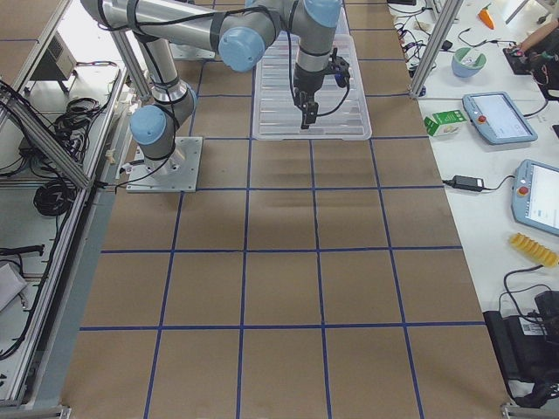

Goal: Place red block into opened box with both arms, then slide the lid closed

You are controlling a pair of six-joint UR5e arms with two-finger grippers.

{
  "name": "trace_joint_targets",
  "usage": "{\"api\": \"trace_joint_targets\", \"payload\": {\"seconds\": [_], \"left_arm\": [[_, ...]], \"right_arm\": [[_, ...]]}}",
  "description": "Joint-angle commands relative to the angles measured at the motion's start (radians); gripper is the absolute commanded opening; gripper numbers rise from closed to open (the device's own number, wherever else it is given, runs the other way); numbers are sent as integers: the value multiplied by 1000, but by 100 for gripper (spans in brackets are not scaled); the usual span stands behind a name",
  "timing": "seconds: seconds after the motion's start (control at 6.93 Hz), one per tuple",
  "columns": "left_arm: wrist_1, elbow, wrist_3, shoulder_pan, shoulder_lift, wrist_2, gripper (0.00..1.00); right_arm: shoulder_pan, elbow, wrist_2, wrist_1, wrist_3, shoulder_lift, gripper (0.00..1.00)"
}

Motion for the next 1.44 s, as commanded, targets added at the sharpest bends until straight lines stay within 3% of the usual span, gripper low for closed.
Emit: {"api": "trace_joint_targets", "payload": {"seconds": [0.0,0.14,0.29,0.87,1.3], "left_arm": [[-113,108,-1,-44,59,6,100],[-119,113,0,-35,97,15,100],[-127,95,7,-18,120,30,100],[-122,93,4,-16,148,24,100],[-122,87,4,-3,153,10,100]], "right_arm": [[-44,165,-4,-197,-1,10,100],[-38,222,-10,-279,14,37,100],[-38,221,-13,-318,35,81,100],[44,236,8,-317,152,97,100],[205,236,9,-364,337,106,100]]}}
